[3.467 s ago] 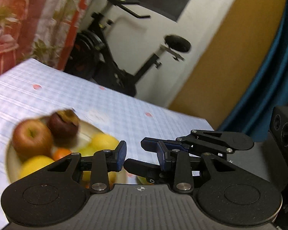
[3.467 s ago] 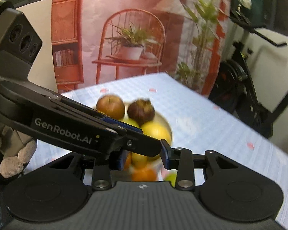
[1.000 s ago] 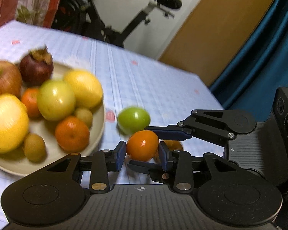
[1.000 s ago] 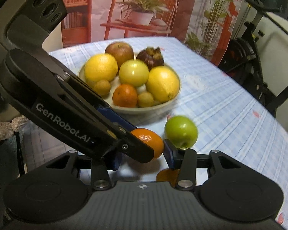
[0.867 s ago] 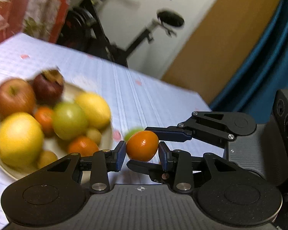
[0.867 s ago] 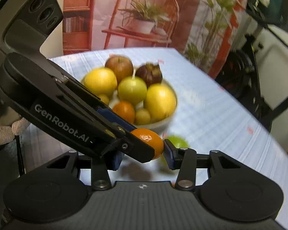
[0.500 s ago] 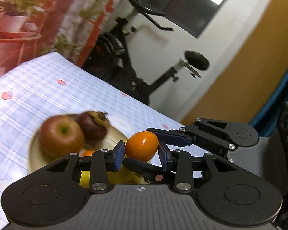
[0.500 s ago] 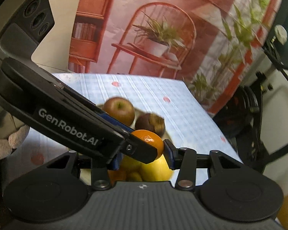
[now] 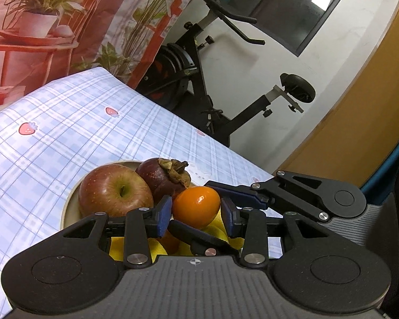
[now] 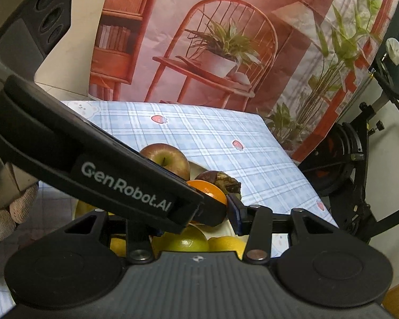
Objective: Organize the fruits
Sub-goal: 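Carry the tangerine with the left gripper onto the plate, then open the left gripper to release the tangerine on the plate, then move the left gripper to the green round fruit and close on it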
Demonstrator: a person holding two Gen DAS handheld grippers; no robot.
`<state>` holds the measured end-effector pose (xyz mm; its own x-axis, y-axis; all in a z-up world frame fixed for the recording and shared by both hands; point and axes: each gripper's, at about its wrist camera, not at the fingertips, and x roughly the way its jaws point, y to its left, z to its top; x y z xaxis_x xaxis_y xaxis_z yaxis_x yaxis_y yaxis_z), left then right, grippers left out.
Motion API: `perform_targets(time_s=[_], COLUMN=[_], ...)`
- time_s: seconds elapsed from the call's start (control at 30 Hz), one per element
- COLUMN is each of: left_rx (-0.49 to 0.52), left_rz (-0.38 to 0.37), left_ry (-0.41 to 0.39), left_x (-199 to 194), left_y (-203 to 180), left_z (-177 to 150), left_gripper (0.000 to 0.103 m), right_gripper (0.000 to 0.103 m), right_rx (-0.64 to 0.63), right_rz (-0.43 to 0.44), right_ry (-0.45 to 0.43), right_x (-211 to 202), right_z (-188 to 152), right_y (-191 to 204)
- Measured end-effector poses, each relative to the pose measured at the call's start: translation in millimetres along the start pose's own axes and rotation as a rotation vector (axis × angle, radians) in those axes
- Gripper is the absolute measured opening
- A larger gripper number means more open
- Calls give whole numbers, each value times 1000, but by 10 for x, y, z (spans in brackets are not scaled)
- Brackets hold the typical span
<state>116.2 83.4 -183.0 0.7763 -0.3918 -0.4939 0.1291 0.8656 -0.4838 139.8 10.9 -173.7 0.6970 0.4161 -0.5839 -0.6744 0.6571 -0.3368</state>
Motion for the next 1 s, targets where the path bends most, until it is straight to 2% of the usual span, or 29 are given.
perform_targets(time_s=[0.27, 0.33, 0.57, 0.77, 1.0], left_rx=[51, 63, 110, 176, 259], left_rz=[34, 40, 58, 35, -2], left_ry=[-53, -75, -112, -79, -8], left_x=[-91, -129, -195, -179, -113], left_y=[-44, -69, -193, -369, -578], left_z=[-33, -40, -93, -172, -296], left_gripper=[47, 52, 53, 55, 55], right_gripper=[50, 55, 57, 57, 57], right_rx=[30, 46, 159, 310, 455], right_rz=[-10, -15, -36, -98, -128], right_ry=[0, -11, -83, -141, -114], right_x=[-16, -67, -389, -791, -1021], right_z=[-46, -76, -265, -611, -1073], right_y=[-5, -15, -125, -329, -489])
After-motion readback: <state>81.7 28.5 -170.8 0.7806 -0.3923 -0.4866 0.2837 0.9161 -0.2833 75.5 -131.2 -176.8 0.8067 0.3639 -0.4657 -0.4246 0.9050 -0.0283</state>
